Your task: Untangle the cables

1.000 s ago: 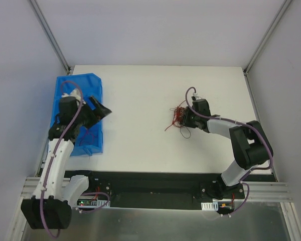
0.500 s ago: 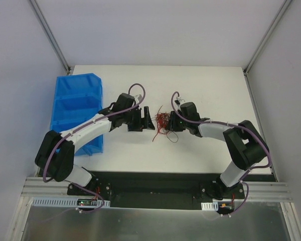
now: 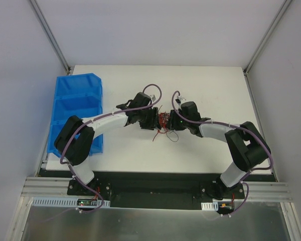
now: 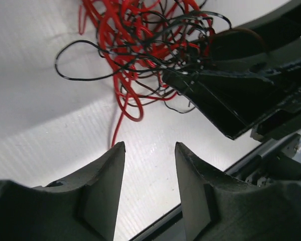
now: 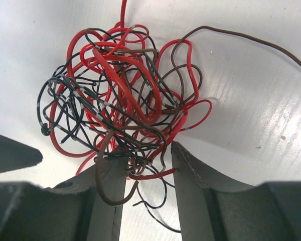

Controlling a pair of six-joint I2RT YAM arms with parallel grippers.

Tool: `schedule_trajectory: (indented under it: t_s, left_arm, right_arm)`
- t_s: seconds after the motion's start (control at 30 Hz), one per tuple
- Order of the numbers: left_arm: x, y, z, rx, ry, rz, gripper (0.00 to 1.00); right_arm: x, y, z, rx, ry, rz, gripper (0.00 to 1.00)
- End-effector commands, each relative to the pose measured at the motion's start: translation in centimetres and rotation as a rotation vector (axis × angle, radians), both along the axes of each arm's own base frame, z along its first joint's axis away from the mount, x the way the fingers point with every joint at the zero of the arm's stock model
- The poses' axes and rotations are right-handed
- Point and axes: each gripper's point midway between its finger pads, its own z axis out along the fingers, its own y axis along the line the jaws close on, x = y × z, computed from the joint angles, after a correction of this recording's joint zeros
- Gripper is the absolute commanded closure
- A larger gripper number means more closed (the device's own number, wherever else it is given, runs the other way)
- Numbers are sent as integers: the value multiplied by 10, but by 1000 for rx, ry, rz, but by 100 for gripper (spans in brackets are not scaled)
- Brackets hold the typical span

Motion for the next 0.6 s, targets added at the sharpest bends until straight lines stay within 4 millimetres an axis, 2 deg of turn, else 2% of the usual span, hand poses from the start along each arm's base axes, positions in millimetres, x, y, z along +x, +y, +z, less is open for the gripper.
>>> schedule_trajectory:
  t_s: [0.0, 0.1, 0.17, 0.23, 0.33, 0.47, 0.57]
  left_arm:
    - [20, 10, 6, 51, -68, 85, 55]
    - [24, 8, 5, 59, -69, 71, 45]
    - [26, 1, 1, 51, -47, 54, 46]
    - [29, -4, -4, 52, -29, 52, 50]
    - [34, -5, -11, 68, -23, 61, 62]
    - [37, -4, -10, 88, -36, 52, 80]
    - [35, -4, -4, 85, -43, 34, 100]
  right_arm:
    - [9, -3, 17, 6, -62, -11, 57]
    - [9, -1, 17, 10, -59, -8, 57]
    - [9, -1, 16, 9, -56, -9, 57]
    - [9, -1, 15, 8, -53, -9, 57]
    - [10, -3, 16, 6, -56, -13, 57]
    - [10, -4, 16, -2, -58, -17, 57]
    - [11, -5, 14, -11, -56, -23, 55]
